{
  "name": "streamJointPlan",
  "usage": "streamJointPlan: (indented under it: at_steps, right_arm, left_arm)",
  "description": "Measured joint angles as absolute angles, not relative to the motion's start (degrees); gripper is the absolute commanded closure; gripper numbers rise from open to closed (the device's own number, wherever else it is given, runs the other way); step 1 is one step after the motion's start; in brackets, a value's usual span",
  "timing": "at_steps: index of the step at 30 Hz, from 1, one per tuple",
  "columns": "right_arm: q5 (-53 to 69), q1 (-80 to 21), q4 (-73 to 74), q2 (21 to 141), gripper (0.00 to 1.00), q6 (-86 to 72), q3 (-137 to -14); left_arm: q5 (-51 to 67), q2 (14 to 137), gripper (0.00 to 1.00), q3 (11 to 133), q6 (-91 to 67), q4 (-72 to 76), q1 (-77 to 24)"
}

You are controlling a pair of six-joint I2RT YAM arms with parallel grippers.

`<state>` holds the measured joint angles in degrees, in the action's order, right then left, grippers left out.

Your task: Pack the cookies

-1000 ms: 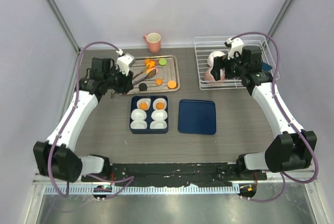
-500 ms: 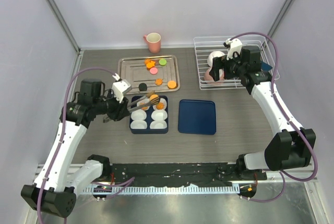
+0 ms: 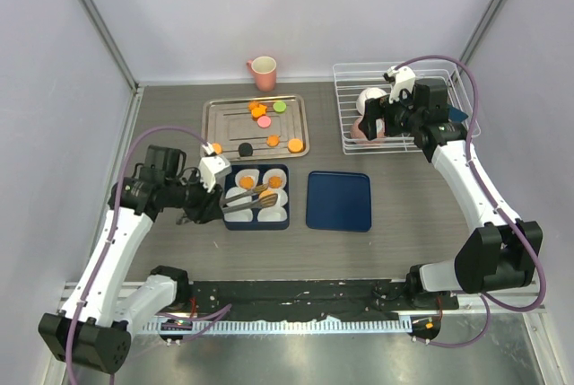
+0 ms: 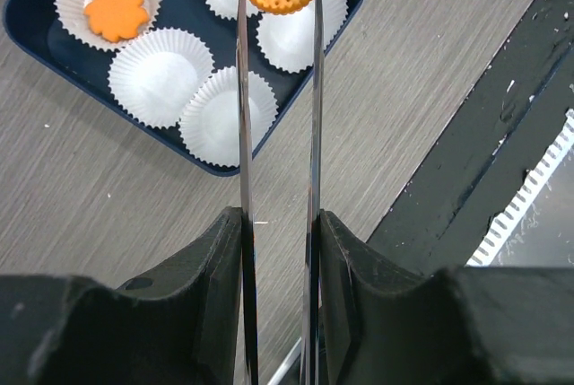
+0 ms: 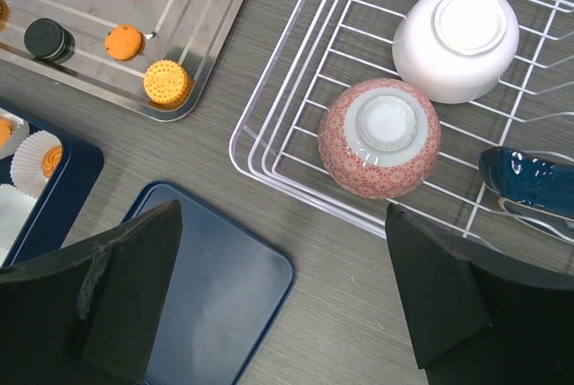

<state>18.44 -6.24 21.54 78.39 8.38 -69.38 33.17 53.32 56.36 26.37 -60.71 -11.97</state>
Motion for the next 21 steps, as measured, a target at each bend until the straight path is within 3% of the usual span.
streamJointPlan:
  at_steps: [21]
  right_arm:
    - [19.66,-6.15,22.28,79.24,0.0,8.38,-69.38]
  left_arm:
    - [33.47,56.93,0.64,52.73,28.77,-60.05,-13.56]
